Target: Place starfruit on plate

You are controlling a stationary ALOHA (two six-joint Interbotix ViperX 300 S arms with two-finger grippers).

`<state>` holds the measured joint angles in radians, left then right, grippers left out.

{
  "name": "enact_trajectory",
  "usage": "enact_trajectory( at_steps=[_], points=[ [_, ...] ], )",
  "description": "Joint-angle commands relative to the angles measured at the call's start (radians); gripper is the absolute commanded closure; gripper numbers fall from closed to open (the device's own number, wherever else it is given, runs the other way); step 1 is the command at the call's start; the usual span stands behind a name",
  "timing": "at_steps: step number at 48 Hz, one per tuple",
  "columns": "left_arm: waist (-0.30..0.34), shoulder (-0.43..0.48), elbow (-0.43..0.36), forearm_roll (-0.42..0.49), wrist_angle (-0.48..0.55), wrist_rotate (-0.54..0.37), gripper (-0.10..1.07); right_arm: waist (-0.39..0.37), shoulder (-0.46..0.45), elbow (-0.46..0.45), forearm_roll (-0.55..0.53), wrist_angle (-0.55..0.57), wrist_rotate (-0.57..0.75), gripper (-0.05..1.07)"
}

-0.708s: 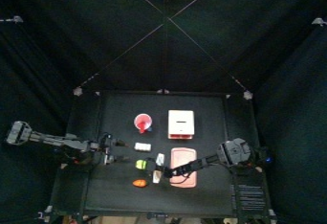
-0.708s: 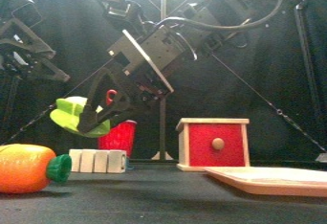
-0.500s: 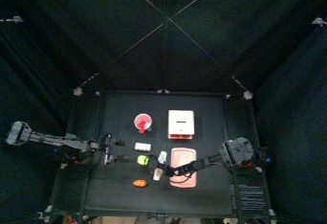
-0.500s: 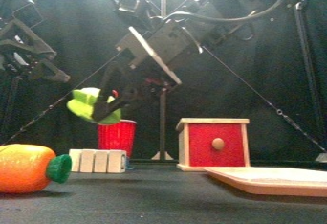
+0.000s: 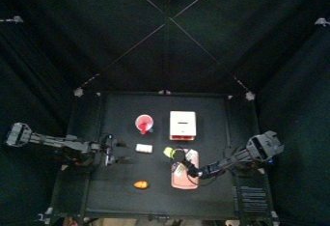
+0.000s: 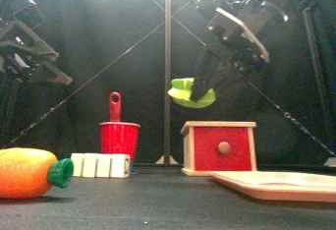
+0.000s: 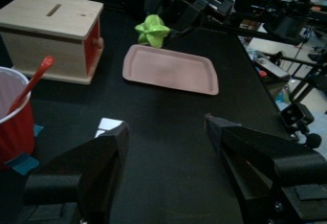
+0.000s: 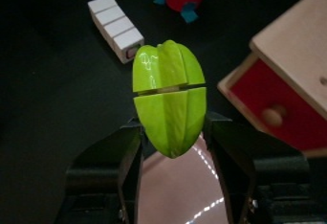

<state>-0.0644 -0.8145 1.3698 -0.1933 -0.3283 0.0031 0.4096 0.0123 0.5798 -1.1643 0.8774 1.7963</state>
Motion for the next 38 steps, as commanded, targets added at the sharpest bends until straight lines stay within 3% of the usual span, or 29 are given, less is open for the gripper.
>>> enact_trajectory(
  at_steps=[1,7,13,20,27,38],
  points=[
    [0.003,0.000,-0.012,-0.011,-0.011,-0.002,0.00,0.040,-0.038,-0.003,0.060,0.060,0.005,0.29],
    [0.003,0.000,-0.012,-0.015,-0.009,0.002,0.00,0.092,0.009,-0.008,0.158,0.140,0.060,0.29],
    [0.003,0.000,-0.012,-0.015,-0.009,0.003,0.00,0.126,0.041,-0.011,0.189,0.195,0.143,0.29],
    [0.005,0.000,-0.012,-0.014,-0.011,0.005,0.00,0.164,0.049,0.008,0.219,0.186,0.173,0.29],
    [0.011,0.000,-0.012,-0.015,-0.011,0.000,0.00,0.170,0.081,0.011,0.279,0.155,0.175,0.29],
    [0.012,0.000,-0.012,-0.018,-0.011,-0.002,0.00,0.167,0.117,0.018,0.290,0.092,0.161,0.29]
  ],
)
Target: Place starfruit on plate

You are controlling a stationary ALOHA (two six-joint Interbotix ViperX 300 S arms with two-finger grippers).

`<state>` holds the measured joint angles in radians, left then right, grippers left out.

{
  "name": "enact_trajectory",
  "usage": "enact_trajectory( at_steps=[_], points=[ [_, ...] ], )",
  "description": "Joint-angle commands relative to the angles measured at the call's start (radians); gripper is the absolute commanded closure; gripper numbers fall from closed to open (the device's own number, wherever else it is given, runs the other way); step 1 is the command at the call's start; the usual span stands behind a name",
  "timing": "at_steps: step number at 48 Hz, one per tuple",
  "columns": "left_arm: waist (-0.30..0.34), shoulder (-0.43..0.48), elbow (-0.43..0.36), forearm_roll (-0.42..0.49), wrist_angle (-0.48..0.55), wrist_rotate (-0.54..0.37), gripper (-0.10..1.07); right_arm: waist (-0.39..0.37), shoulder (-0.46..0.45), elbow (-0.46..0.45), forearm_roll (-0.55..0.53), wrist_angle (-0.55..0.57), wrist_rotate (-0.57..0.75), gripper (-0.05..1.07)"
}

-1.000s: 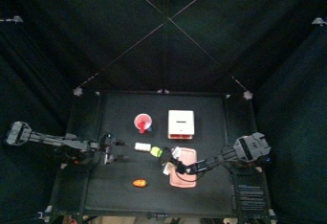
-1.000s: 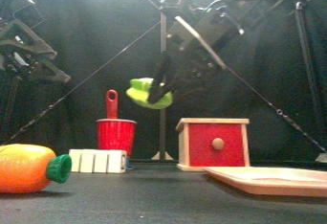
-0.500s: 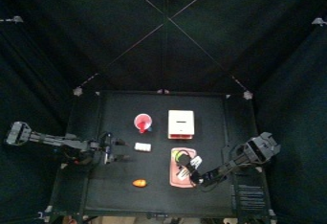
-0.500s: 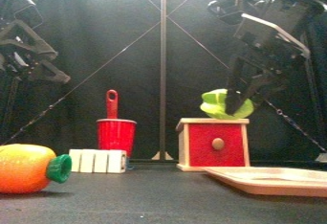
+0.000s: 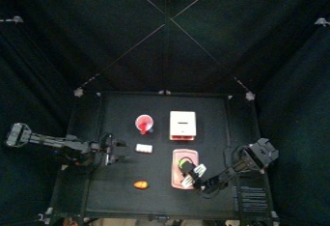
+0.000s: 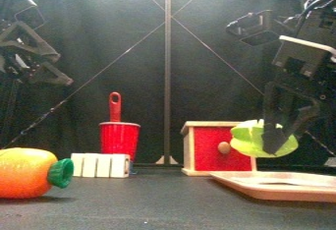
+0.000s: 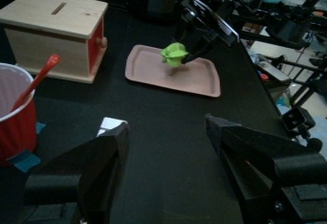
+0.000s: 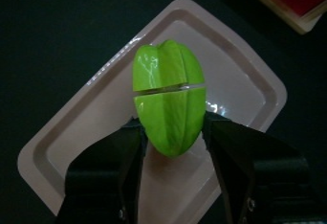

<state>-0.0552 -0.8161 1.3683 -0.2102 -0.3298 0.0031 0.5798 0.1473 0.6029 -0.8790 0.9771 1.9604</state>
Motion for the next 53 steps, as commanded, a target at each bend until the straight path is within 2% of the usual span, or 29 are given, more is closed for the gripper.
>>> enact_trajectory(
  at_steps=[1,31,37,47,53],
  points=[
    [0.003,0.002,-0.011,-0.003,-0.009,-0.002,0.00,-0.003,-0.018,-0.003,0.006,-0.008,-0.005,0.29],
    [0.020,0.002,-0.002,-0.017,-0.009,0.000,0.00,-0.006,-0.002,0.012,0.054,-0.012,-0.017,0.27],
    [0.020,0.002,-0.002,-0.018,-0.009,0.000,0.00,-0.008,0.000,0.011,0.055,-0.012,-0.017,0.22],
    [0.020,0.002,-0.002,-0.017,-0.009,0.000,0.00,-0.008,0.003,0.003,0.063,-0.029,-0.018,0.06],
    [0.020,0.002,-0.002,-0.017,-0.009,0.000,0.00,-0.008,0.003,0.003,0.061,-0.032,-0.023,0.05]
  ],
)
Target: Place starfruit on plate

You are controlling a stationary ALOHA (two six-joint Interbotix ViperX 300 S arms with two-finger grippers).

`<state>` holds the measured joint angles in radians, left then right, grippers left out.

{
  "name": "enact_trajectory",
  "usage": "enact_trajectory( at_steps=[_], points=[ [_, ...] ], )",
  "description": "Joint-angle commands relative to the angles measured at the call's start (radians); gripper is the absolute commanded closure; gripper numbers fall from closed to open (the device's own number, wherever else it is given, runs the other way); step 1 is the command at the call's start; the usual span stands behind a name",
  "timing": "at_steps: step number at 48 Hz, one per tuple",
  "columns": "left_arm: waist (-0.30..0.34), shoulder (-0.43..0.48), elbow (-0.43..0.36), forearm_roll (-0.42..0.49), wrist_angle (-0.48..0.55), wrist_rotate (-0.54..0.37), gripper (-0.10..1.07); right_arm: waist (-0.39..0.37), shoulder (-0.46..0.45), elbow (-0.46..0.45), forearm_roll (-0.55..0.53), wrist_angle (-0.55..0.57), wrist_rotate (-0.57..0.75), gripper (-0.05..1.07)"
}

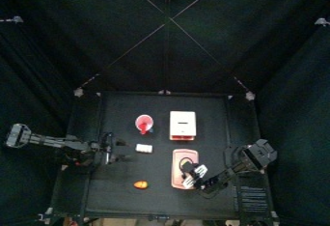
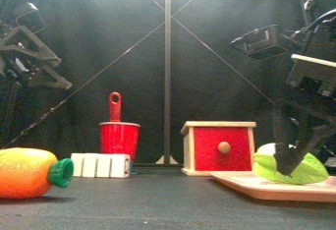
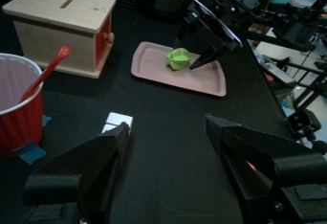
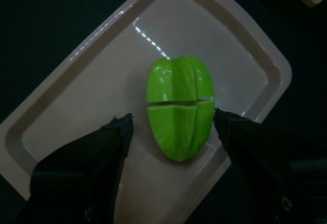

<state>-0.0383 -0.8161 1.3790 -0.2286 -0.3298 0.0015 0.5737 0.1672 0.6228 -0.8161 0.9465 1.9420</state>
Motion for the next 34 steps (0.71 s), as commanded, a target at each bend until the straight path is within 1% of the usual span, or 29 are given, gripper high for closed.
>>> enact_trajectory(
  at_steps=[1,10,20,34],
  points=[
    [0.003,0.002,-0.012,0.002,-0.009,0.002,0.00,-0.002,-0.017,-0.017,-0.002,0.000,-0.006,0.05],
    [0.003,0.002,-0.012,0.002,-0.009,0.002,0.00,0.002,-0.021,-0.041,0.021,-0.008,-0.032,0.05],
    [0.003,0.002,-0.012,0.002,-0.009,0.002,0.00,0.005,-0.011,-0.075,0.071,-0.014,-0.107,0.05],
    [0.003,0.002,-0.012,0.002,-0.009,0.002,0.00,0.006,-0.012,-0.089,0.089,0.025,-0.130,0.05]
  ],
)
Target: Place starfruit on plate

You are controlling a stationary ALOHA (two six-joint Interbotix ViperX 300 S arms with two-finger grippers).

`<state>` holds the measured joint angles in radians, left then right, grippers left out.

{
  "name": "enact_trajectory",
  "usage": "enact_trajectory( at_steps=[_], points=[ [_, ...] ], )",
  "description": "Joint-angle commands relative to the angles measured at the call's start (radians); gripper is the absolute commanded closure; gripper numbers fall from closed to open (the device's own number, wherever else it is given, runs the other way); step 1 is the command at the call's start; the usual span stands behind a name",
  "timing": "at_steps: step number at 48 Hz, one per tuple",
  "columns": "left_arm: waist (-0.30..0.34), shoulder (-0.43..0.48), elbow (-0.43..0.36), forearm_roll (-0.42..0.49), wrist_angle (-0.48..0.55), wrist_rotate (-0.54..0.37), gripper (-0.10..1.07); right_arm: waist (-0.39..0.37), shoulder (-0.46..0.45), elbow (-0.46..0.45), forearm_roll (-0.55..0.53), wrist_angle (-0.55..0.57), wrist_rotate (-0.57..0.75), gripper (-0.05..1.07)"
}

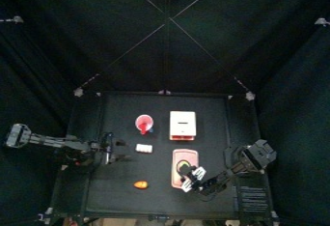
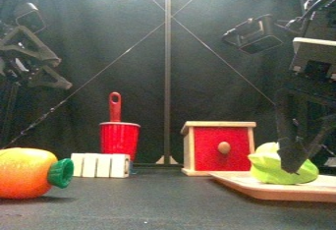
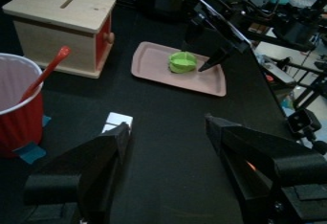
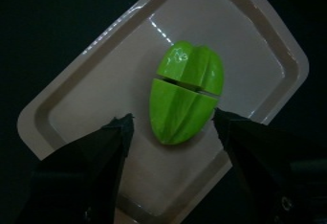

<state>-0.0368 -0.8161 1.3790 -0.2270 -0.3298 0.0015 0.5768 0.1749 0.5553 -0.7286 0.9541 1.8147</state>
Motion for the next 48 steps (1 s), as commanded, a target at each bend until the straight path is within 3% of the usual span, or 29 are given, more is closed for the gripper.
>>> enact_trajectory(
  at_steps=[1,16,48],
  points=[
    [0.002,0.002,-0.012,-0.002,-0.009,0.002,0.00,0.006,-0.021,-0.023,0.002,0.021,-0.003,0.05],
    [0.002,0.002,-0.012,0.000,-0.009,0.002,0.00,0.032,-0.029,-0.051,-0.005,0.106,-0.005,0.05],
    [0.006,0.002,-0.012,0.000,-0.009,0.005,0.00,0.023,-0.043,-0.034,-0.014,0.112,-0.006,0.05]
  ],
)
